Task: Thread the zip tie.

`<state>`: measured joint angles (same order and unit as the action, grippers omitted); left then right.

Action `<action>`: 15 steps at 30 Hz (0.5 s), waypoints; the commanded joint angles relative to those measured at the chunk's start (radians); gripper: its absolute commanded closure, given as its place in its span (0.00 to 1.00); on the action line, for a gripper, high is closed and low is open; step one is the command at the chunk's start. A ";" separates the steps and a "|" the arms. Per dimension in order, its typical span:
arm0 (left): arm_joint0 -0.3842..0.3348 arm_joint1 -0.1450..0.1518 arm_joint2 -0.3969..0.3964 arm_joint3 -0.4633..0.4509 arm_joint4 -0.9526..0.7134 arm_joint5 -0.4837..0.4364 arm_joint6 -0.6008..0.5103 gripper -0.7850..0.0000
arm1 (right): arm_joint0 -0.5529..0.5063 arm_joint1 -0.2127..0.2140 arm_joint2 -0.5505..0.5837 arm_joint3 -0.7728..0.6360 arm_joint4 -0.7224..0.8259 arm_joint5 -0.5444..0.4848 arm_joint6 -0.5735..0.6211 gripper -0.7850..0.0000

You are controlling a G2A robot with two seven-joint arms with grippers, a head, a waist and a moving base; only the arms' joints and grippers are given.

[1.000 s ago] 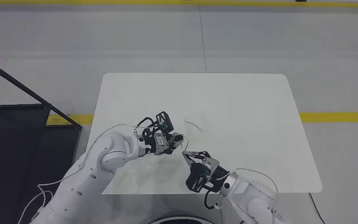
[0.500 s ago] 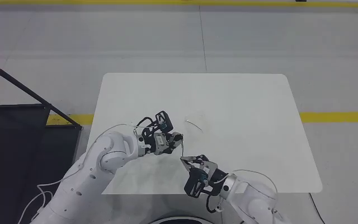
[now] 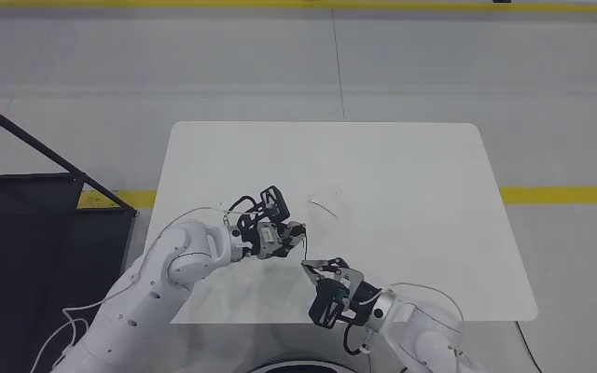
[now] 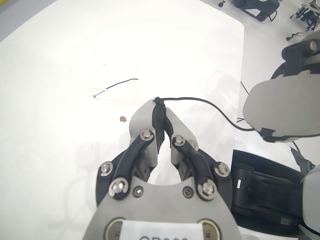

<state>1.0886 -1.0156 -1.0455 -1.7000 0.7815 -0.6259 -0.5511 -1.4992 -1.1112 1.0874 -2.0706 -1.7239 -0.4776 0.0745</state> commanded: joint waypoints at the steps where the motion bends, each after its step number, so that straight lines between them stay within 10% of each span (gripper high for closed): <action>1: 0.006 0.000 0.000 -0.006 0.016 -0.003 0.009 1.00 | -0.001 0.001 0.001 0.000 -0.005 0.003 -0.005 1.00; 15: 0.034 0.005 -0.014 -0.034 0.083 -0.049 0.066 1.00 | -0.019 0.004 0.005 -0.010 -0.050 0.007 -0.012 1.00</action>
<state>1.1209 -1.0110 -1.0580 -1.7318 0.8612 -0.6735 -0.4891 -1.5180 -1.1070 1.0927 -2.0807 -1.7719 -0.4689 0.0617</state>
